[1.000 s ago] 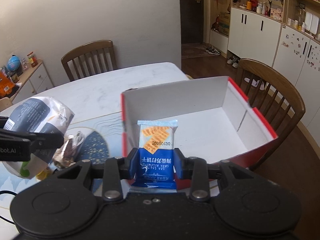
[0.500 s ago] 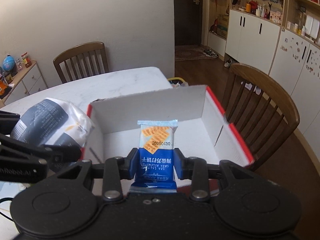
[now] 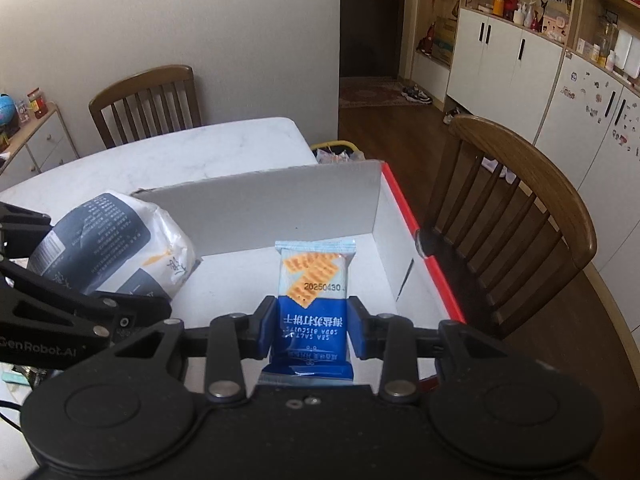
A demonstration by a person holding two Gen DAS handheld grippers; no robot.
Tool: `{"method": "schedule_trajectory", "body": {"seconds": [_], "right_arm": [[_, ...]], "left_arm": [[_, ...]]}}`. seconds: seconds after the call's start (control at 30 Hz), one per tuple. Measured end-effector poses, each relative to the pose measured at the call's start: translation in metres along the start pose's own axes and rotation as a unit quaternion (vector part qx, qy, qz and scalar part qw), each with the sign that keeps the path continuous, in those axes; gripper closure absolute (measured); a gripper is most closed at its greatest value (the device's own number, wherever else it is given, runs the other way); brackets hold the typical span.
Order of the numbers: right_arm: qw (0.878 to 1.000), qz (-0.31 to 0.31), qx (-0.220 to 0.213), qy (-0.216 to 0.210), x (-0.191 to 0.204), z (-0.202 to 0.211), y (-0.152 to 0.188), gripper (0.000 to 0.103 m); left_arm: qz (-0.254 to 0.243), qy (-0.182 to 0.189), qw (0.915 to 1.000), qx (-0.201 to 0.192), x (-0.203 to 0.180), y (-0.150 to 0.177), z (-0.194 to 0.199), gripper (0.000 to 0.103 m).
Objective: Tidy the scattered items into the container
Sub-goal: 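Carry the cracker packet with the right gripper and the wipes pack with the left gripper into the shoebox, then open both grippers to drop the cracker packet and wipes pack in the box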
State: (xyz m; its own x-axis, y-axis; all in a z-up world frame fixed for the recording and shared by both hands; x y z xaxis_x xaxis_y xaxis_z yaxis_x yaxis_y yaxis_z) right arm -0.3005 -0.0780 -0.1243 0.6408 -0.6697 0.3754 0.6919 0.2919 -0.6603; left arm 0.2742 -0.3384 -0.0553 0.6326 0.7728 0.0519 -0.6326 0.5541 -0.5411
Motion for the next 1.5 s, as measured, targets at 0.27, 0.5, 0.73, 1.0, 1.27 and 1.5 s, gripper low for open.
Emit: {"method": "schedule_trajectory", "body": {"seconds": [0.27, 0.5, 0.73, 1.0, 1.27, 1.5], "right_arm": [[1.000, 0.000, 0.018, 0.015, -0.010, -0.025, -0.002, 0.068], [0.999, 0.005, 0.048, 0.017, -0.012, -0.055, 0.002, 0.068], [0.997, 0.004, 0.070, 0.032, -0.016, -0.078, 0.004, 0.068], [0.996, -0.004, 0.089, 0.028, -0.016, -0.092, 0.001, 0.068], [0.992, 0.012, 0.122, 0.029, -0.010, -0.102, 0.006, 0.068], [0.989, 0.019, 0.141, 0.038, -0.009, -0.113, 0.006, 0.068]], "left_arm": [[-0.022, 0.011, 0.9990, 0.037, 0.001, -0.009, -0.035, 0.043], [-0.044, 0.004, 0.9967, 0.068, 0.005, -0.010, -0.067, 0.043], [-0.064, 0.009, 0.9934, 0.095, 0.002, -0.011, -0.090, 0.043], [-0.075, 0.007, 0.9901, 0.119, 0.005, -0.012, -0.110, 0.043], [-0.068, 0.011, 0.9863, 0.150, 0.009, -0.008, -0.126, 0.043], [-0.072, 0.012, 0.9830, 0.168, 0.012, -0.007, -0.134, 0.043]]}}
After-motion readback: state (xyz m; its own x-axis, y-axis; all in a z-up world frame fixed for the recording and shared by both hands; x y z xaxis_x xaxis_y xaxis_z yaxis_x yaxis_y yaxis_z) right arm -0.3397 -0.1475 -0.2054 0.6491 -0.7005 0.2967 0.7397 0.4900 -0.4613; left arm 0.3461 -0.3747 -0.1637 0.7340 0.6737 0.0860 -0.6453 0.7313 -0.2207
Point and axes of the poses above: each gripper's, at about its wrist camera, not at the fingertips, and z roughly against the way its jaws point, x to its left, y to its underside, the point moved 4 cm from there along -z, roughly the way its jaws point, and after that the axes turned 6 degrees about -z, right-handed, at the moved point
